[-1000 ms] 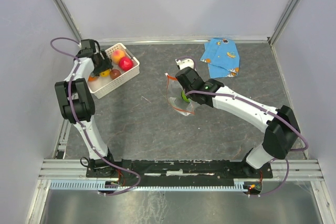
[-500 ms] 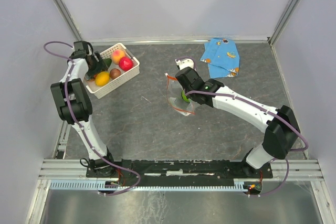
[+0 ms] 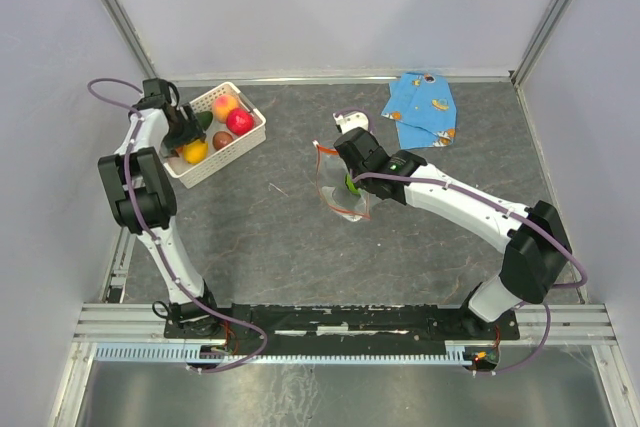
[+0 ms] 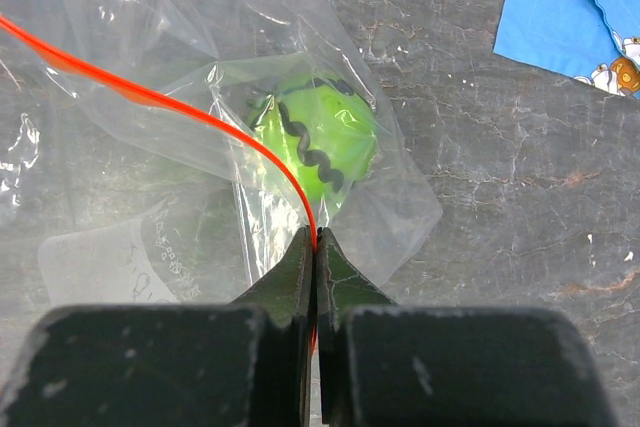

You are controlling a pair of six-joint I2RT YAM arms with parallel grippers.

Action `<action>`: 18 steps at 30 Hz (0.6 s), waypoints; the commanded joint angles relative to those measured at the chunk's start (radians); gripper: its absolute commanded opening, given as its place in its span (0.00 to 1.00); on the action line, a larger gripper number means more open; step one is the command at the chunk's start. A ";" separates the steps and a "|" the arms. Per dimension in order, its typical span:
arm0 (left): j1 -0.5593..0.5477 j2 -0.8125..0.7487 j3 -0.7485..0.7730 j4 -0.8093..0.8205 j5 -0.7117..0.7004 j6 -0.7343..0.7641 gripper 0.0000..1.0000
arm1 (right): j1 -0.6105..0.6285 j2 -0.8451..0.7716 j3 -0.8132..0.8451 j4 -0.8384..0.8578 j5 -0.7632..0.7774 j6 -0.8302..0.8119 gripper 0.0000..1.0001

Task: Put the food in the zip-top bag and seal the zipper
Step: Pick up the fake fruit from the bin.

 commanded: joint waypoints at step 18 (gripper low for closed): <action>0.000 0.115 0.121 -0.009 0.070 0.049 0.64 | -0.002 0.008 0.024 0.038 -0.020 -0.005 0.02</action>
